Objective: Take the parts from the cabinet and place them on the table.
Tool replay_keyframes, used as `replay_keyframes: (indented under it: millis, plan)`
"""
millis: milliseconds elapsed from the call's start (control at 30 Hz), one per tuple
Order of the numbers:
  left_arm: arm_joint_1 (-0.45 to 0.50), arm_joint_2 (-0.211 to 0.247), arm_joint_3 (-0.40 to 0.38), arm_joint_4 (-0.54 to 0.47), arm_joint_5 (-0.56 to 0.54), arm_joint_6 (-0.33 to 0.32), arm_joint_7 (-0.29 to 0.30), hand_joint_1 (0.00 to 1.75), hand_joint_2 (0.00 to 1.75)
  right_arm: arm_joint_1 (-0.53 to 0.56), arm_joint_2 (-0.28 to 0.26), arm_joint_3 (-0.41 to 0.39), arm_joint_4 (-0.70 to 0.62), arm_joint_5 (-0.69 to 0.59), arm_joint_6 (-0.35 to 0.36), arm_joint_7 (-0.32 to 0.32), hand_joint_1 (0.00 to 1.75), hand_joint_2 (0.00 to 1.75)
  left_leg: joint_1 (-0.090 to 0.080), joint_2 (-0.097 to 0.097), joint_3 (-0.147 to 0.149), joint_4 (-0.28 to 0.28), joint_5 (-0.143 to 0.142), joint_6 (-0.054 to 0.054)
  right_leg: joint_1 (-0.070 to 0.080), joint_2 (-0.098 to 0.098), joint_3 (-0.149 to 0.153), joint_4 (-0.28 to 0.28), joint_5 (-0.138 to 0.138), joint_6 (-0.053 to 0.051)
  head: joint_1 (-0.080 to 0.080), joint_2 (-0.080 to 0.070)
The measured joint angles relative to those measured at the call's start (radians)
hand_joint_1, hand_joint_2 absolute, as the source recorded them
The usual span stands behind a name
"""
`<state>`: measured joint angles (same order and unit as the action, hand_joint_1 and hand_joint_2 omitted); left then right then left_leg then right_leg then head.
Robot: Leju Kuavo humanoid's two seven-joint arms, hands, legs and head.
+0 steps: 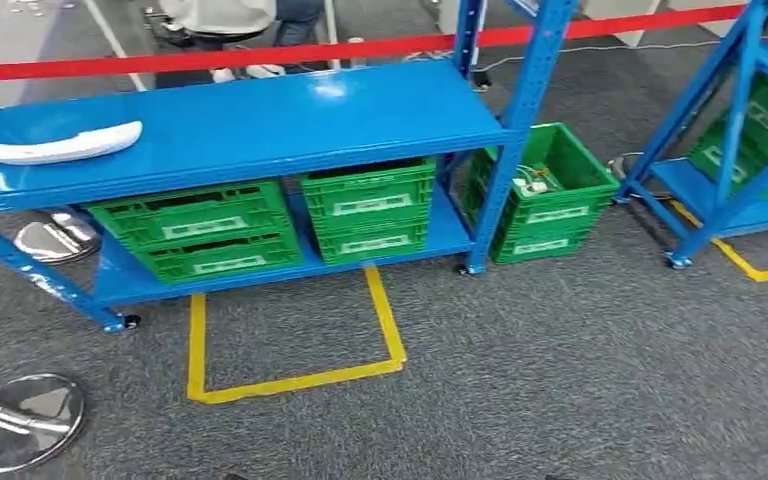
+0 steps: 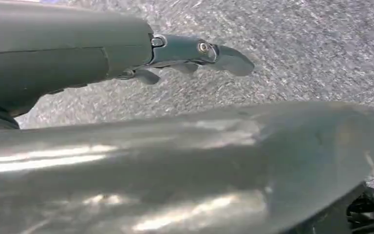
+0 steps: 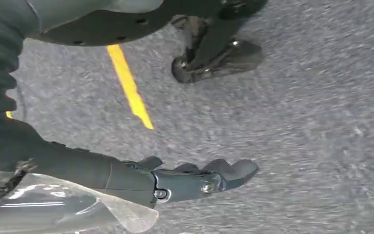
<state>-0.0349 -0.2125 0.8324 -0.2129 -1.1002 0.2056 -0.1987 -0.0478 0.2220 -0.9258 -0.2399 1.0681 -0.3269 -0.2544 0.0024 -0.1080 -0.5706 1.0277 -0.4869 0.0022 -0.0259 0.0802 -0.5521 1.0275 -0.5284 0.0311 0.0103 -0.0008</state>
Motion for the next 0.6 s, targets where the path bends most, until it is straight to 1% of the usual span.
replay_keyframes:
  millis: [33,67,100,133,167,200,233,267,300,333,367,400,433,467,533,567,600]
  plan:
    - [0.003,0.0,0.0,0.0,0.0,0.0,0.0,0.0,0.0,-0.001,0.0,0.0,0.0,0.0,0.0,0.0,0.0,1.75,0.004,-0.013,-0.003,-0.004,0.004,-0.007,0.005,-0.009,0.0,0.003,0.0,-0.009,0.001,0.0]
    - [0.005,0.001,0.0,0.0,0.0,0.0,0.0,0.0,0.0,0.0,0.0,0.0,0.0,-0.001,0.0,-0.003,0.0,1.75,0.005,-0.021,-0.006,-0.003,0.005,-0.01,0.005,-0.019,0.001,0.002,0.001,-0.014,0.001,0.0]
    - [0.005,0.004,0.0,0.0,0.0,0.001,0.0,0.0,0.0,0.0,0.0,-0.001,0.0,-0.006,0.005,-0.008,0.0,1.75,0.006,-0.021,-0.005,0.003,-0.001,-0.013,-0.003,-0.035,0.004,-0.004,0.005,-0.022,0.001,0.0]
    - [0.006,0.002,0.0,0.0,0.0,0.001,-0.001,0.0,0.0,-0.001,0.0,-0.001,0.0,-0.009,0.008,-0.011,0.0,1.75,0.0,0.032,-0.014,0.027,-0.019,-0.019,-0.001,-0.045,0.007,-0.005,0.003,-0.03,-0.007,0.0]
    - [0.004,0.002,0.0,0.0,0.0,0.001,-0.001,0.0,0.0,-0.001,0.0,-0.001,0.0,-0.01,0.011,-0.013,0.0,1.75,0.001,0.064,-0.039,0.079,-0.051,-0.023,0.001,-0.059,0.008,-0.005,0.001,-0.036,-0.015,0.0]
    - [0.001,0.002,0.0,0.0,0.0,0.001,-0.003,0.0,0.0,0.002,0.0,-0.001,0.0,-0.011,0.011,-0.013,0.0,1.75,0.002,0.083,-0.074,0.153,-0.09,-0.026,0.004,-0.075,0.008,-0.005,-0.001,-0.038,-0.014,0.0]
    - [0.0,0.002,0.0,0.0,0.0,0.001,-0.003,0.0,0.0,0.004,0.0,-0.001,0.0,-0.012,0.011,-0.014,0.0,1.75,0.003,0.095,-0.115,0.239,-0.125,-0.028,0.007,-0.093,0.009,-0.004,-0.003,-0.041,-0.014,0.0]
    - [0.0,0.002,0.0,0.0,0.0,0.001,-0.004,0.0,0.0,0.005,-0.001,-0.001,0.0,-0.012,0.01,-0.014,0.0,1.75,0.003,0.099,-0.138,0.289,-0.139,-0.029,0.009,-0.108,0.009,-0.004,-0.005,-0.043,-0.014,0.0]
    - [0.003,0.002,0.0,0.0,0.0,0.001,-0.004,0.0,0.0,0.004,-0.001,-0.001,0.0,-0.012,0.01,-0.014,0.0,1.75,0.003,0.102,-0.14,0.296,-0.129,-0.028,0.011,-0.121,0.011,-0.004,-0.006,-0.043,-0.014,0.0]
    - [0.006,0.002,0.0,0.0,0.0,0.001,-0.004,0.0,0.0,0.003,-0.001,-0.001,0.0,-0.012,0.01,-0.014,0.0,1.75,0.002,0.103,-0.123,0.263,-0.099,-0.024,0.014,-0.132,0.013,-0.004,-0.008,-0.044,-0.015,0.0]
    - [0.007,0.002,0.0,0.0,0.0,0.0,-0.004,0.0,0.0,0.001,-0.001,-0.001,0.0,-0.011,0.01,-0.015,0.0,1.75,0.0,0.108,-0.086,0.19,-0.054,-0.016,0.017,-0.143,0.017,-0.004,-0.01,-0.044,-0.015,0.0]
    - [0.007,0.002,0.0,0.0,0.0,0.0,-0.005,0.0,0.0,0.0,-0.001,-0.001,0.0,-0.012,0.01,-0.016,0.0,1.75,-0.005,0.126,-0.039,0.097,-0.01,-0.003,0.02,-0.155,0.022,-0.005,-0.013,-0.044,-0.014,0.0]
    - [0.005,0.003,0.0,0.0,0.0,0.0,-0.005,0.0,0.0,0.001,0.0,-0.001,0.0,-0.012,0.01,-0.016,0.0,1.75,-0.017,0.182,-0.004,0.025,0.004,0.014,0.021,-0.164,0.025,-0.006,-0.015,-0.042,-0.013,0.0]
    - [0.0,0.003,0.0,0.0,0.0,0.0,-0.005,0.0,0.0,0.001,0.0,-0.001,0.001,-0.011,0.011,-0.018,0.0,1.75,-0.024,0.195,0.003,0.005,-0.009,0.017,0.03,-0.176,0.025,-0.003,-0.021,-0.034,-0.015,0.0]
    - [0.0,0.003,0.0,0.0,0.0,0.0,-0.006,0.0,0.0,-0.001,0.0,-0.001,0.001,-0.012,0.011,-0.018,0.0,1.75,-0.025,0.173,-0.003,0.007,-0.009,0.018,0.027,-0.199,0.028,-0.008,-0.022,-0.027,-0.013,0.0]
    - [0.004,0.004,0.0,0.0,0.0,0.001,-0.006,0.0,0.0,-0.004,0.0,-0.001,0.001,-0.011,0.011,-0.018,0.0,1.75,-0.026,0.162,-0.004,0.005,-0.008,0.019,0.027,-0.209,0.033,-0.012,-0.022,-0.023,-0.014,0.0]
    - [0.005,0.003,0.0,0.0,0.0,0.001,-0.006,0.0,0.0,-0.006,0.0,-0.001,0.001,-0.011,0.011,-0.018,0.0,1.75,-0.02,0.149,0.008,-0.014,0.0,0.025,0.032,-0.219,0.043,-0.015,-0.027,-0.014,-0.015,0.0]
